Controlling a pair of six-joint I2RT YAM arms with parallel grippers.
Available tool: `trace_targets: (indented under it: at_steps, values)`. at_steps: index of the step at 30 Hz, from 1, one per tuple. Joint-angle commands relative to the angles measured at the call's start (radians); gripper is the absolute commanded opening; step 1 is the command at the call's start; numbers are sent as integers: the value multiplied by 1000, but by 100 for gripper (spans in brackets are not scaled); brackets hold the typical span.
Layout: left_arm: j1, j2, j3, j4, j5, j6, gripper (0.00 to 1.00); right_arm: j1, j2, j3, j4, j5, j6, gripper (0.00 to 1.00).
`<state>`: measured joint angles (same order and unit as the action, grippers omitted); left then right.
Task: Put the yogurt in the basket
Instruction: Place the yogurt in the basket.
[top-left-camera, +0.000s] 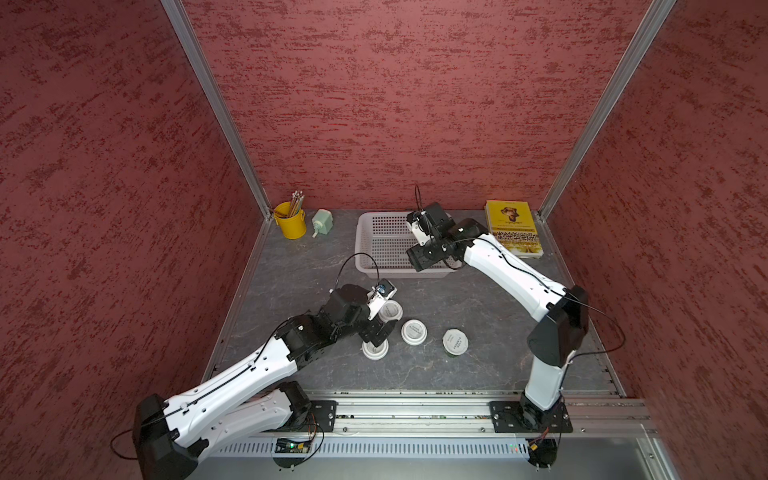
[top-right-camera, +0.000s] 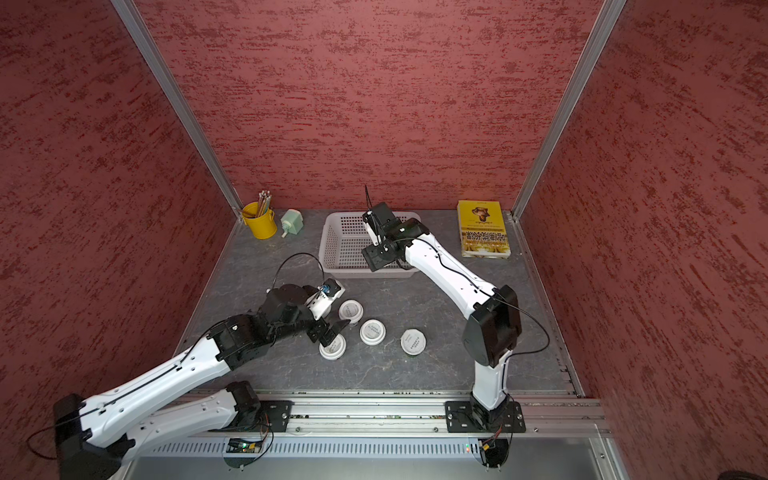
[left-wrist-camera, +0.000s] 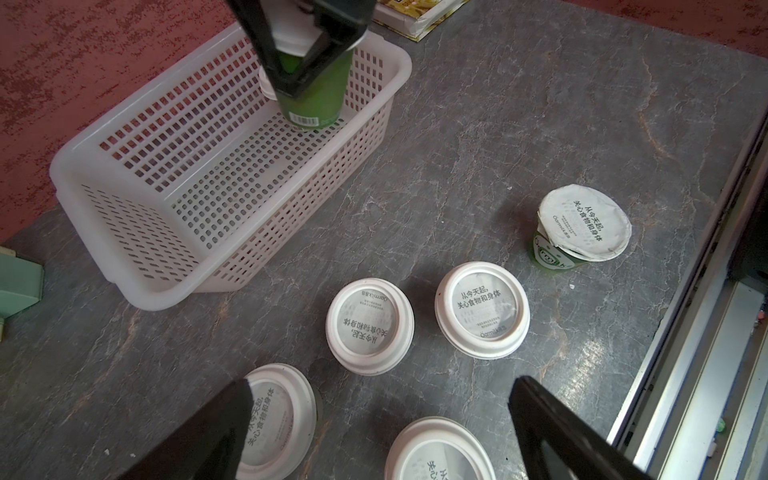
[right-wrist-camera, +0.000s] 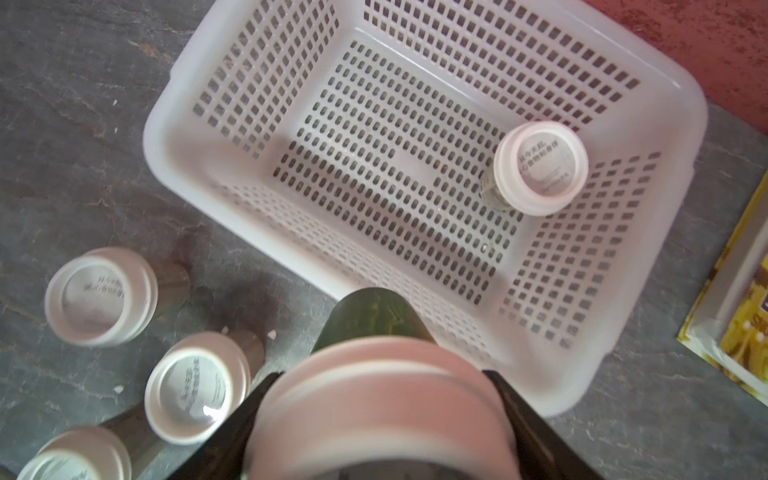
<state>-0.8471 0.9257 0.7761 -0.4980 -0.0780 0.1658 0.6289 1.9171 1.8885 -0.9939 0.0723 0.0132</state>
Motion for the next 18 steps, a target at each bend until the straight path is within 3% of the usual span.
trace_targets:
  at_steps: [1, 11, 18]
  values:
    - [5, 7, 21, 34, -9, 9, 100, -28, 113, 133, -60, -12, -43, 74]
    - [50, 34, 19, 58, 5, 22, 100, -61, 422, 537, -120, -3, -69, 74]
    - [75, 57, 16, 65, 30, 21, 100, -90, 507, 624, -97, -6, -97, 74]
